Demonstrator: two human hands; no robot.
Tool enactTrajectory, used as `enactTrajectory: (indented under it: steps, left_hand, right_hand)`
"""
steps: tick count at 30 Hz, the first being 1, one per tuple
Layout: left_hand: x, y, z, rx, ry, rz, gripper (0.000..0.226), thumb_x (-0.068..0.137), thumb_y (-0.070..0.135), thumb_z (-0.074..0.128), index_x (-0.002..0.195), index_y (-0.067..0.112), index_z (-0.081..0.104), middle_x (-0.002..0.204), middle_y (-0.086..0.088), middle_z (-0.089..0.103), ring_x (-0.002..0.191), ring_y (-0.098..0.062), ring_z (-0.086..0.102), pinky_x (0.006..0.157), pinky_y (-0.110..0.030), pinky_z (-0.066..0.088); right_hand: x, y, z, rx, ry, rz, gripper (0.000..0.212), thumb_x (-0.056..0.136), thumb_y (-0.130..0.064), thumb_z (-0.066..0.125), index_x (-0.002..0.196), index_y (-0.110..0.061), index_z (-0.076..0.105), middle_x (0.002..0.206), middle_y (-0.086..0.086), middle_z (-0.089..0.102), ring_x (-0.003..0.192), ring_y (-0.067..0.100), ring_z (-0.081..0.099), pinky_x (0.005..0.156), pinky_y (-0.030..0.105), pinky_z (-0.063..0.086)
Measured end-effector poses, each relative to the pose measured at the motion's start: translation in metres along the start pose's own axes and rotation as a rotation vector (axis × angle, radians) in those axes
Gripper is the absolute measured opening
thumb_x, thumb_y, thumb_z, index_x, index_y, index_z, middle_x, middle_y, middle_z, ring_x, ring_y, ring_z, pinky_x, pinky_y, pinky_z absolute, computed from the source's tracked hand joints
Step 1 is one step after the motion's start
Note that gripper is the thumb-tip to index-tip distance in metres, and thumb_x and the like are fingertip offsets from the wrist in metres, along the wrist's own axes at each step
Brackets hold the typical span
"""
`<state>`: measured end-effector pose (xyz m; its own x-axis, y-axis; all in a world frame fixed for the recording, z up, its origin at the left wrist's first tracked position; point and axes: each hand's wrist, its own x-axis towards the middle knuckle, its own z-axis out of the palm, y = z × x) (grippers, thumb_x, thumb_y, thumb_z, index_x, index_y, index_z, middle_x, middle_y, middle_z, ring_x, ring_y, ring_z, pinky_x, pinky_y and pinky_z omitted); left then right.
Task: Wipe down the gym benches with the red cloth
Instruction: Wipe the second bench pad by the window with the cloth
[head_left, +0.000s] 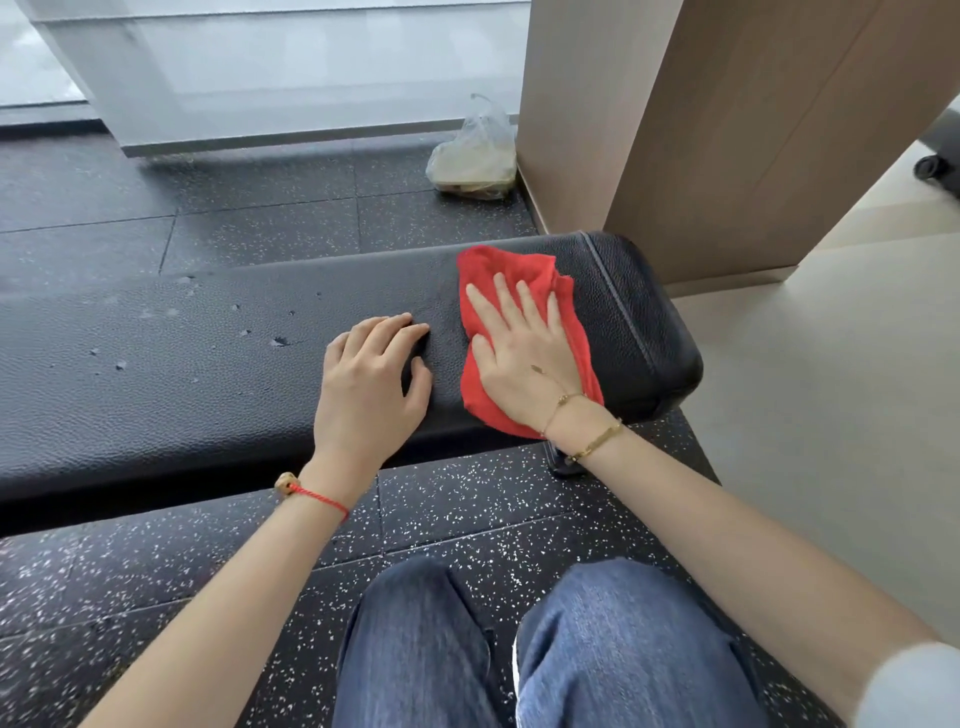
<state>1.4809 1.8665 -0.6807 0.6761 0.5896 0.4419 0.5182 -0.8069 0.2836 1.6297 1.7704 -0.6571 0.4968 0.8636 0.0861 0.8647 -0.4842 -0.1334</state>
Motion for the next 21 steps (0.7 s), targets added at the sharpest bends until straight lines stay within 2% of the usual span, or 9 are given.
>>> enactTrajectory:
  steps: [3,5,7,10,13,15,18,21]
  left_hand:
    - [0.000,-0.001,0.000,-0.008,0.006,0.007,0.035,0.090,0.025,0.052,0.122,0.019,0.065,0.131,0.001,0.063,0.125,-0.023,0.053,0.106,-0.043,0.038]
    - [0.000,-0.003,0.000,-0.022,0.004,0.003,0.035,0.090,0.025,0.052,0.122,0.020,0.065,0.131,0.002,0.063,0.125,-0.023,0.053,0.106,-0.042,0.038]
    - [0.000,-0.003,-0.001,-0.024,0.004,0.001,0.034,0.091,0.025,0.052,0.123,0.021,0.065,0.131,0.002,0.063,0.126,-0.022,0.052,0.107,-0.041,0.037]
    - [0.000,-0.002,-0.001,-0.005,-0.002,0.001,0.034,0.092,0.024,0.052,0.124,0.020,0.064,0.132,0.002,0.062,0.126,-0.022,0.052,0.108,-0.041,0.036]
    - [0.001,0.001,-0.001,0.016,-0.007,-0.005,0.033,0.091,0.024,0.052,0.122,0.019,0.064,0.130,0.002,0.063,0.125,-0.023,0.052,0.107,-0.041,0.036]
    - [0.001,0.001,-0.001,0.019,-0.012,-0.007,0.033,0.091,0.024,0.052,0.122,0.020,0.064,0.129,0.003,0.063,0.124,-0.023,0.052,0.107,-0.041,0.036]
    - [0.001,-0.001,-0.002,0.010,-0.017,-0.006,0.033,0.091,0.025,0.052,0.122,0.021,0.064,0.130,0.003,0.062,0.124,-0.022,0.052,0.107,-0.041,0.036]
    - [0.001,-0.003,-0.002,-0.009,-0.016,0.001,0.034,0.092,0.024,0.053,0.123,0.021,0.064,0.131,0.004,0.062,0.126,-0.021,0.051,0.108,-0.041,0.037]
  right_hand:
    - [-0.030,0.000,-0.002,0.030,-0.008,-0.203,0.057,0.096,-0.037,0.033,0.152,-0.033,0.020,0.161,0.002,0.018,0.149,0.023,0.014,0.121,0.045,0.001]
    - [-0.044,0.018,-0.006,0.028,-0.014,-0.251,0.057,0.094,-0.038,0.032,0.151,-0.034,0.023,0.160,-0.001,0.023,0.148,0.021,0.018,0.122,0.043,0.005]
    - [-0.041,0.047,-0.010,0.015,-0.008,-0.181,0.056,0.095,-0.038,0.032,0.150,-0.035,0.024,0.159,-0.002,0.024,0.147,0.021,0.020,0.121,0.042,0.006]
    - [-0.004,0.092,-0.016,0.025,-0.040,0.049,0.054,0.099,-0.033,0.033,0.151,-0.036,0.021,0.161,-0.001,0.018,0.148,0.023,0.015,0.121,0.045,0.004]
    - [0.041,0.094,-0.019,0.025,-0.055,0.232,0.054,0.100,-0.032,0.030,0.152,-0.035,0.017,0.162,0.001,0.012,0.149,0.025,0.010,0.121,0.047,0.001]
    - [0.049,0.068,-0.015,0.021,-0.059,0.170,0.055,0.099,-0.032,0.030,0.152,-0.035,0.016,0.162,0.002,0.012,0.149,0.026,0.010,0.121,0.048,0.000]
    - [0.020,0.033,-0.008,0.070,-0.063,-0.074,0.056,0.098,-0.033,0.034,0.151,-0.037,0.018,0.162,-0.001,0.014,0.149,0.024,0.010,0.121,0.046,-0.001]
    - [-0.021,0.048,-0.010,0.088,-0.012,-0.124,0.056,0.096,-0.033,0.037,0.150,-0.038,0.022,0.160,-0.004,0.020,0.149,0.021,0.015,0.122,0.043,0.002]
